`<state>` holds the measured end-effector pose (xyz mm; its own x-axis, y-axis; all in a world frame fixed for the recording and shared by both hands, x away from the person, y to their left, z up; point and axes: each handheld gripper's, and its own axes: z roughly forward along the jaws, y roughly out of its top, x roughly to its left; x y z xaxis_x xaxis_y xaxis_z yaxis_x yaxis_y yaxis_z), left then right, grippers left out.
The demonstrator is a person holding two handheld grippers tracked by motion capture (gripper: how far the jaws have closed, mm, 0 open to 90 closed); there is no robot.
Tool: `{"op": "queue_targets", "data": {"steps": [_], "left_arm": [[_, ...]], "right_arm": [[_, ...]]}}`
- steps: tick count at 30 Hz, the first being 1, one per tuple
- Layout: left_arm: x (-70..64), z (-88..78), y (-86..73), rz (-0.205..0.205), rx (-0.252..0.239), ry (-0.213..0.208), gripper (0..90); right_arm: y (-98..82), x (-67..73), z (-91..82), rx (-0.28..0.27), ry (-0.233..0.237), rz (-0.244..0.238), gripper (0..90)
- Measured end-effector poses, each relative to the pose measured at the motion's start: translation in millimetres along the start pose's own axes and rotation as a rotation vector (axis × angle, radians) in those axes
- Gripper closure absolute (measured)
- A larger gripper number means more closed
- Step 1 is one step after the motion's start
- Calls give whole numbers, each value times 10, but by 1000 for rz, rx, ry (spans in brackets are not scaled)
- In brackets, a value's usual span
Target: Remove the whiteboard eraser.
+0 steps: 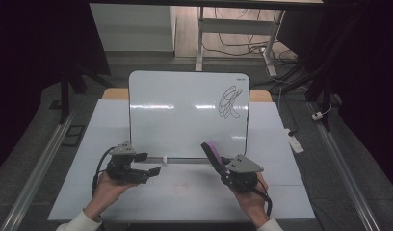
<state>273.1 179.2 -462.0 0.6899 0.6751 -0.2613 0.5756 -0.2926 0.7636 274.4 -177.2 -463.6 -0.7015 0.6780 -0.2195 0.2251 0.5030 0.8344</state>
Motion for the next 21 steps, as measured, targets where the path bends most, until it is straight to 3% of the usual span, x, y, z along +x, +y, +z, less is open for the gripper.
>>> {"op": "queue_targets", "data": {"steps": [5, 16, 21], "left_arm": [[-66, 142, 145, 21, 19, -38, 213], [-107, 394, 336, 4, 32, -145, 235], [-175, 461, 438, 33, 37, -154, 240]], "right_arm": [[3, 67, 42, 7, 15, -17, 662], [-9, 266, 143, 29, 48, -83, 662], [-1, 303, 148, 27, 51, -100, 662]]}}
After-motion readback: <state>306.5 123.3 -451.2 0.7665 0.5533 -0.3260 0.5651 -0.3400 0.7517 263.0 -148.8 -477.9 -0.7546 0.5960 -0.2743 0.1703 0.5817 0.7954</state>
